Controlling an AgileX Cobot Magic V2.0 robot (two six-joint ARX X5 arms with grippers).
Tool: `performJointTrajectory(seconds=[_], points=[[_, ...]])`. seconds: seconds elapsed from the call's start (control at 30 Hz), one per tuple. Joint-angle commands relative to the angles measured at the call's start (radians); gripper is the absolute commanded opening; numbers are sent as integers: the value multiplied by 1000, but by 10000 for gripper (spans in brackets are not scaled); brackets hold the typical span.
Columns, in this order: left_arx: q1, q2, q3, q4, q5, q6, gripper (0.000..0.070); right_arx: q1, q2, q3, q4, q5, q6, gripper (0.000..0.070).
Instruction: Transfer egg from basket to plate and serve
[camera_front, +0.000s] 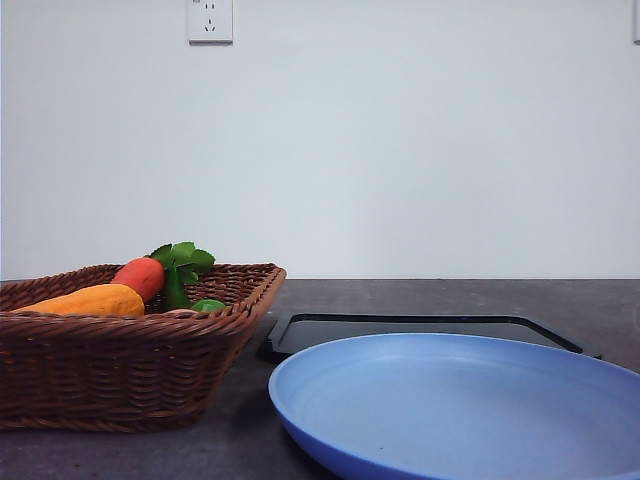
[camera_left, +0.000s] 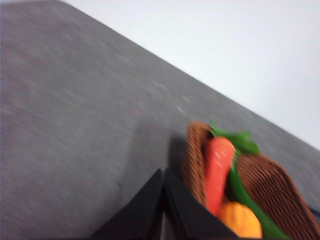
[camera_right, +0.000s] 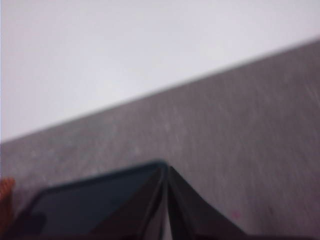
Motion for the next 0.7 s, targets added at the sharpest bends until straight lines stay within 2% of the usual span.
performJointTrajectory(seconds=[0.0, 0.23, 0.33, 0.47, 0.67], points=[[0, 25, 25, 6, 38, -2, 0, 0, 10, 41, -30, 0, 18, 0], [-3, 210, 139, 13, 179, 5, 0, -1, 113, 169, -87, 2, 6, 0], [-3, 303, 204, 13, 242, 36, 0, -1, 172, 229, -95, 0, 1, 0], [-3, 439, 304, 5, 363, 82, 0, 0, 263, 316, -174, -7, -5, 0], [-35, 640, 458, -54, 495, 102, 0, 0, 419, 426, -303, -110, -54, 0]])
